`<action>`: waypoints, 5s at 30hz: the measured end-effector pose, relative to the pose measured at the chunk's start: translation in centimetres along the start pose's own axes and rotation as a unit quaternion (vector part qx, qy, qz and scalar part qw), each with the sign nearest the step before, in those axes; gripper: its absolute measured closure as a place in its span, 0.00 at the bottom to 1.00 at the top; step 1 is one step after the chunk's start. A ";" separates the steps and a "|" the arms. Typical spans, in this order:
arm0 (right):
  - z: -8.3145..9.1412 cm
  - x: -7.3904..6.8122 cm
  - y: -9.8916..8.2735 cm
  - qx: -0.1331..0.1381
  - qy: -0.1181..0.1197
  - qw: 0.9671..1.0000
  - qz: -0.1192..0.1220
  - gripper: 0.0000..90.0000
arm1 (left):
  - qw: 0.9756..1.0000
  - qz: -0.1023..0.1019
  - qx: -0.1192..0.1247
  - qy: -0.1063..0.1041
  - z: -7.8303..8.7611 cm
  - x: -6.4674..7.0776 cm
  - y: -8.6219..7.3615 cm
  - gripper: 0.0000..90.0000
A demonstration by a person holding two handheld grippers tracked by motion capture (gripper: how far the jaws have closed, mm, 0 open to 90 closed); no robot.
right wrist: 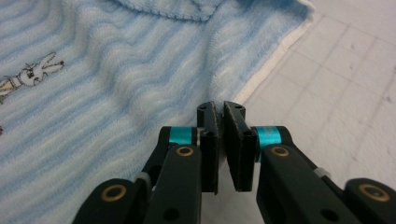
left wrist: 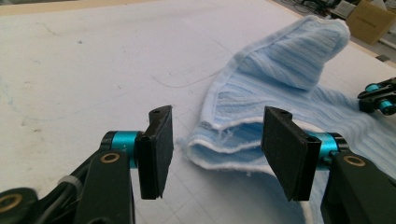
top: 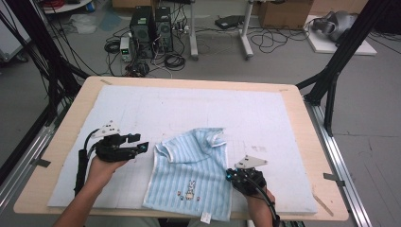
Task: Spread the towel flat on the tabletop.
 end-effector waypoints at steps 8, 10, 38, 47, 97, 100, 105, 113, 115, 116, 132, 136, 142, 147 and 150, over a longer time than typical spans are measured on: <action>1.4 1.7 0.4 0.055 0.008 0.997 -0.056 0.38 | 1.000 -0.012 -0.016 -0.015 -3.5 0.0 1.5 0.49; 1.5 1.9 0.6 0.063 0.008 0.996 -0.060 0.34 | 0.999 -0.017 -0.028 -0.019 -4.6 0.0 1.5 0.49; 1.7 2.5 1.4 0.073 0.021 0.995 -0.062 0.35 | 0.995 -0.058 -0.086 -0.008 -9.1 -0.2 0.7 0.92; 1.3 3.0 2.9 0.079 0.020 0.994 -0.067 0.34 | 0.998 -0.018 -0.043 0.033 -8.7 -2.7 2.3 0.94; -3.8 4.7 5.1 -0.026 0.040 0.997 -0.059 0.98 | 0.994 -0.004 -0.067 0.086 -9.7 -5.4 2.3 0.55; -2.9 4.7 3.6 -0.021 0.046 0.997 -0.065 0.98 | 0.994 -0.010 -0.069 0.081 -9.8 -4.9 2.3 0.56; -1.2 4.1 1.8 -0.022 0.047 0.997 -0.057 0.97 | 0.995 -0.018 -0.068 0.072 -9.8 -4.3 2.2 0.56; 0.4 5.1 2.7 0.030 0.028 0.997 -0.058 0.67 | 0.996 -0.016 -0.063 0.057 -10.2 -3.8 2.0 0.55; 0.6 5.7 4.1 0.056 0.023 0.996 -0.065 0.60 | 0.996 -0.015 -0.063 0.056 -10.3 -3.8 2.0 0.55; 0.6 6.0 4.8 0.066 0.014 0.995 -0.067 0.56 | 0.996 -0.015 -0.064 0.058 -10.4 -3.8 1.9 0.54; -8.2 8.2 11.3 -0.008 -0.037 0.998 -0.043 0.37 | 0.987 -0.034 -0.121 0.098 -12.3 -5.2 0.3 0.45; -9.5 7.9 10.7 -0.036 -0.032 0.998 -0.037 0.54 | 0.987 -0.069 -0.118 0.088 -12.4 -4.9 0.4 0.62; -9.5 7.1 10.3 -0.020 -0.024 0.999 -0.030 0.83 | 0.986 -0.096 -0.118 0.073 -12.6 -4.2 0.4 0.92; -9.6 6.7 10.5 -0.028 -0.010 0.999 -0.018 0.96 | 0.987 -0.072 -0.102 0.102 -12.1 -5.9 1.7 0.93; -9.7 7.1 10.7 -0.020 -0.018 1.000 -0.015 0.96 | 0.987 -0.079 -0.090 0.105 -12.1 -6.4 3.2 0.93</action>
Point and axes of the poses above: each handheld gripper's, and its own axes: z roughly backward along the jaws, y roughly out of its top, x roughly to its right, the point moved 5 cm from there along -z, roughly forward along the jaws, and after that the axes turned 6 degrees about -z, right-handed, at the moved point
